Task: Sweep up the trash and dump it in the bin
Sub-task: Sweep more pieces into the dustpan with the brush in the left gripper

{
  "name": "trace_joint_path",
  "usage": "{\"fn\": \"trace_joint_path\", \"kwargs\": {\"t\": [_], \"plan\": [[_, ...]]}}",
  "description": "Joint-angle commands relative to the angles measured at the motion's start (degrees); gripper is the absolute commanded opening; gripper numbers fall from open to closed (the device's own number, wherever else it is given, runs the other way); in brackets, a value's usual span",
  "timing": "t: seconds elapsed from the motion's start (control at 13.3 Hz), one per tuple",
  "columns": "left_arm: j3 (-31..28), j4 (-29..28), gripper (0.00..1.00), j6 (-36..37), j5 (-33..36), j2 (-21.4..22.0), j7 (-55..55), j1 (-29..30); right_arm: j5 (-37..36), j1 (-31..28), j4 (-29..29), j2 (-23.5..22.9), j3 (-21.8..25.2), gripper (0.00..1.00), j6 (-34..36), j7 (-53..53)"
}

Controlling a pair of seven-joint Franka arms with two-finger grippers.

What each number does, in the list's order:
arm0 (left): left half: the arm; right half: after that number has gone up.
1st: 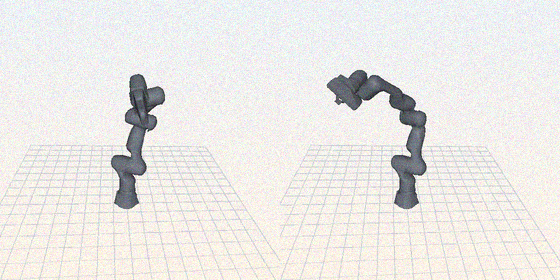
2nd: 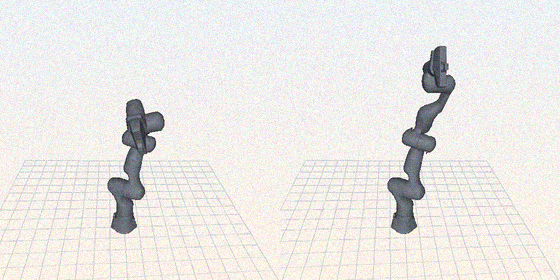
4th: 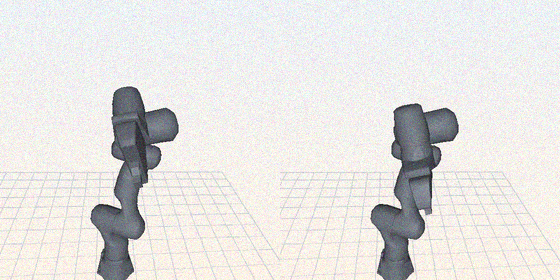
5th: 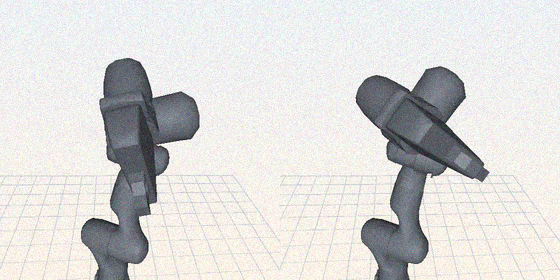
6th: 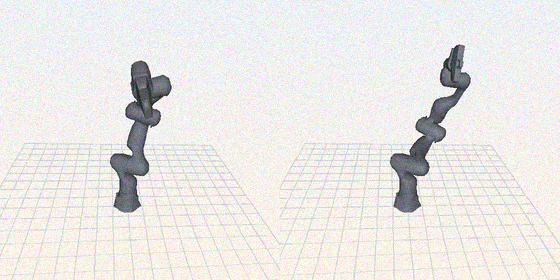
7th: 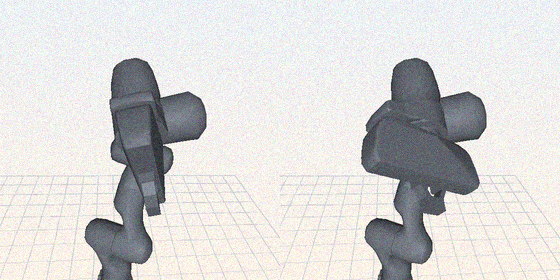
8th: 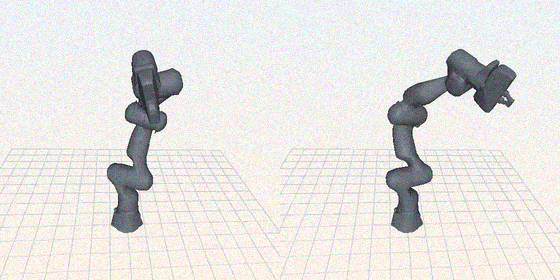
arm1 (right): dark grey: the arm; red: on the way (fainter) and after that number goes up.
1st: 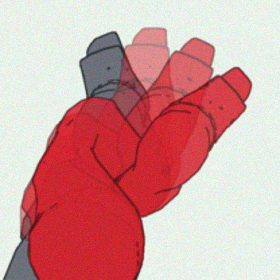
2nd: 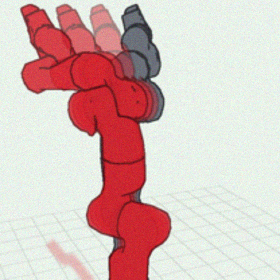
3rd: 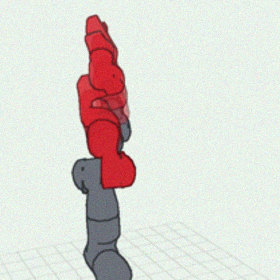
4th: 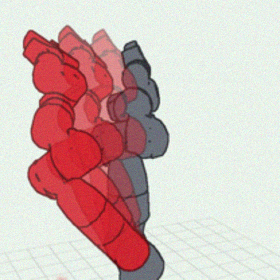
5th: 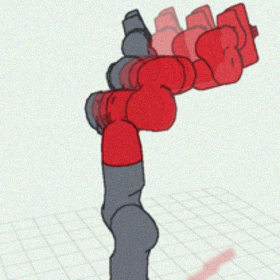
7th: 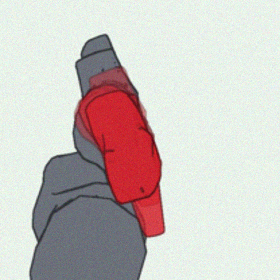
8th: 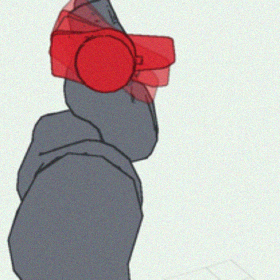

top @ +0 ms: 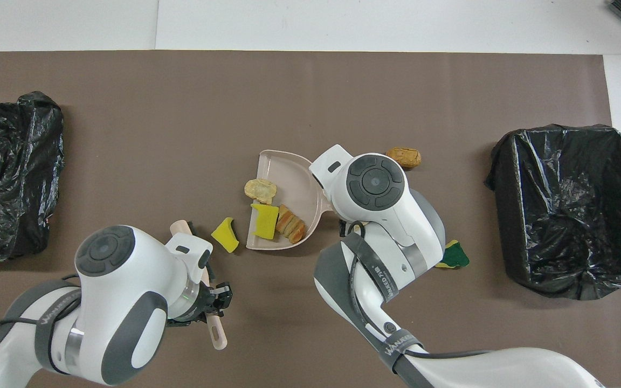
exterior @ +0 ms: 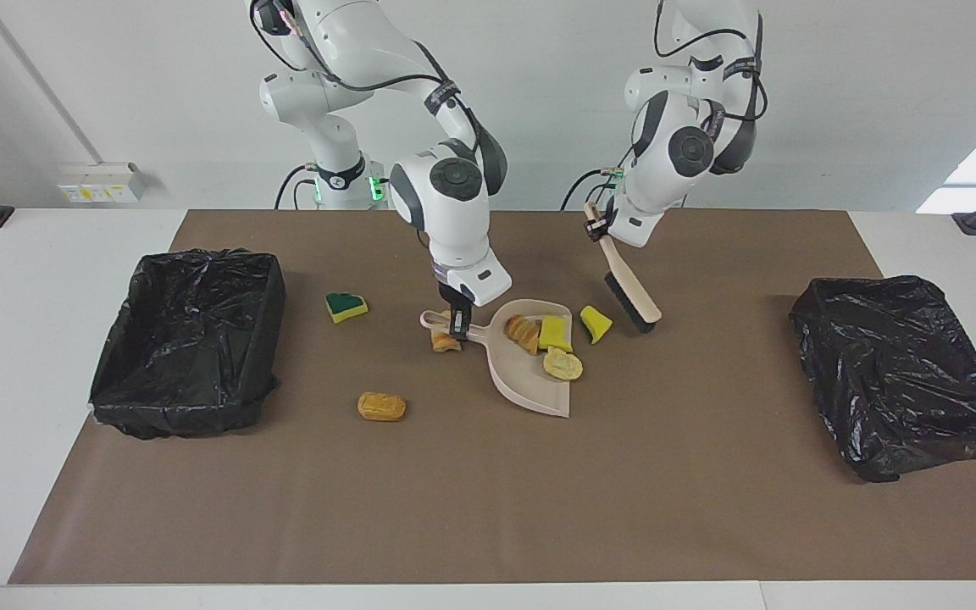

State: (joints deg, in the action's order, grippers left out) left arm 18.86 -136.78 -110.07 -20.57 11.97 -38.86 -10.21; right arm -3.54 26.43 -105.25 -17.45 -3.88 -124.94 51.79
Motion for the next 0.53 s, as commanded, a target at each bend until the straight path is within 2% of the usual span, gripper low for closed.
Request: {"fn": "trace_joint_path", "kwargs": {"t": [0.0,0.45], "plan": [[-0.49,-1.21,0.0,-5.32,-1.05,-0.54,-2.8,-3.15,1.17,-0.5,-1.1,0.57,-0.16,0.0,0.13,3.05],[-0.4,1.24,0.0,-9.45,-2.9,-4.84,-2.27,-4.29,1.17,-0.5,-1.1,0.57,-0.16,0.0,0.48,3.14]]}}
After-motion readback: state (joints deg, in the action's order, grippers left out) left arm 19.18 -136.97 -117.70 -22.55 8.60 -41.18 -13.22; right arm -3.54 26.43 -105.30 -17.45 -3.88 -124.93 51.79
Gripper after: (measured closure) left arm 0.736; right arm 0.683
